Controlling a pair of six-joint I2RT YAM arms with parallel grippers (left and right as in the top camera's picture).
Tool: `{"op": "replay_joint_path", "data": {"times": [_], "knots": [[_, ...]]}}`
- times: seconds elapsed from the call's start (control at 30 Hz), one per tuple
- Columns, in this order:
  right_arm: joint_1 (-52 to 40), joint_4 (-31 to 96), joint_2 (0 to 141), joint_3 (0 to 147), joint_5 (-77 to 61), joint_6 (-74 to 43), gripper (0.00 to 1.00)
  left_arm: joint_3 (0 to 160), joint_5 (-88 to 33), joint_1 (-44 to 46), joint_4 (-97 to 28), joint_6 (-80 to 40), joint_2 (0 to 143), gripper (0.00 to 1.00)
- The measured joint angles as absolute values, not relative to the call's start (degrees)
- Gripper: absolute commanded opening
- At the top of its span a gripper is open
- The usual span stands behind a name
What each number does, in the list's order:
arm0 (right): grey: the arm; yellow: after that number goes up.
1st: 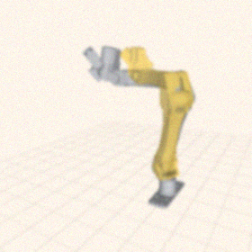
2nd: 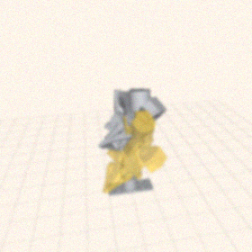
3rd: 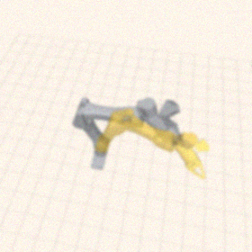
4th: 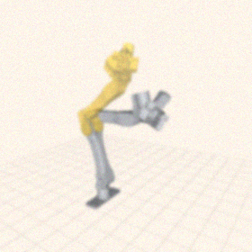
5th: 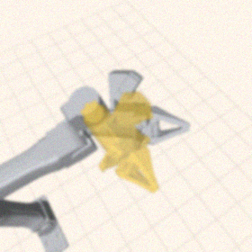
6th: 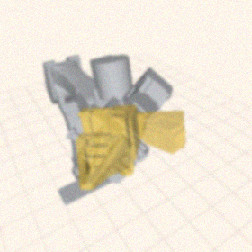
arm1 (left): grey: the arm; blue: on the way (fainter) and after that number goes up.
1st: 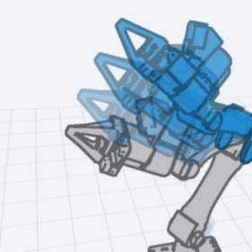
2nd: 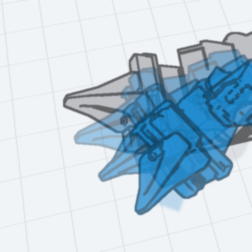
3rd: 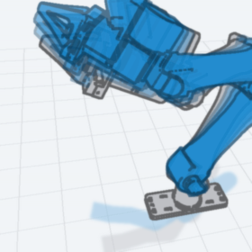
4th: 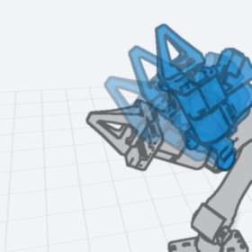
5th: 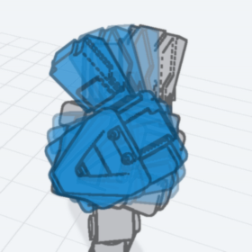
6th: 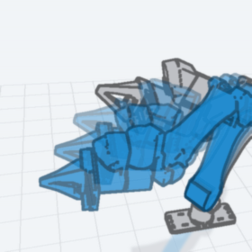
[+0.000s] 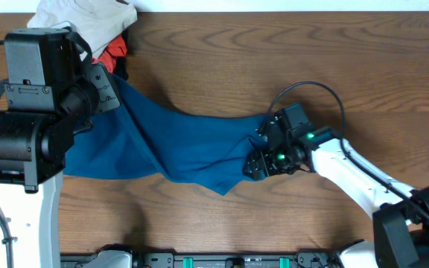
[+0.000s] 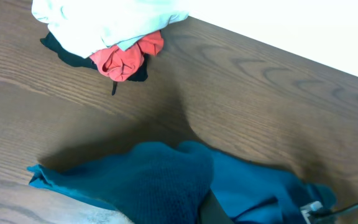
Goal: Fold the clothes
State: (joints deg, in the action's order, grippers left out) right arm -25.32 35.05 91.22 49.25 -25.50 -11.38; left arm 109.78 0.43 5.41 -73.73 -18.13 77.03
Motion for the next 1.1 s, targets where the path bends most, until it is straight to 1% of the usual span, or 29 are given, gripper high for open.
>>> {"op": "replay_joint_path", "data": {"times": [0.1,0.17,0.27,0.3,0.37,0.43,0.47,0.63,0.77,0.9,1.1], "knots": [[-26.63,33.78,93.23,49.23,-26.09,-11.25,0.88,109.75,0.43,5.39,-73.73,-18.13,77.03,0.06],[-27.16,33.04,94.30,49.19,-26.37,-11.14,0.80,109.78,0.43,5.41,-73.73,-18.13,77.03,0.06],[-27.53,32.91,94.89,49.17,-26.46,-10.87,0.58,109.75,0.43,5.41,-73.73,-18.13,77.03,0.06],[-27.57,33.23,94.89,49.15,-26.26,-11.49,0.45,109.75,0.43,5.41,-73.73,-18.11,77.03,0.06],[-27.55,33.65,94.89,49.15,-25.89,-11.51,0.26,109.78,0.43,5.41,-73.71,-18.13,77.03,0.06],[-27.29,34.96,94.89,49.19,-25.26,-11.73,0.08,109.78,0.43,5.39,-73.73,-18.13,77.03,0.06],[-27.18,36.29,94.89,49.36,-24.80,-12.29,0.01,109.78,0.43,5.41,-73.73,-18.11,77.03,0.06],[-25.17,42.70,94.70,52.47,-22.83,-12.60,0.01,109.78,0.43,5.39,-73.73,-18.09,77.03,0.06],[-23.81,47.94,92.60,58.04,-21.21,-12.58,0.01,109.75,0.40,5.41,-73.69,-17.85,77.03,0.06],[-21.41,53.45,88.14,66.30,-20.51,-12.58,0.01,109.75,-1.28,5.39,-73.47,-16.47,77.03,0.06],[-14.09,63.94,82.15,83.13,-19.75,-12.49,0.01,110.19,-7.25,5.39,-73.30,-14.96,76.25,0.06]]}}
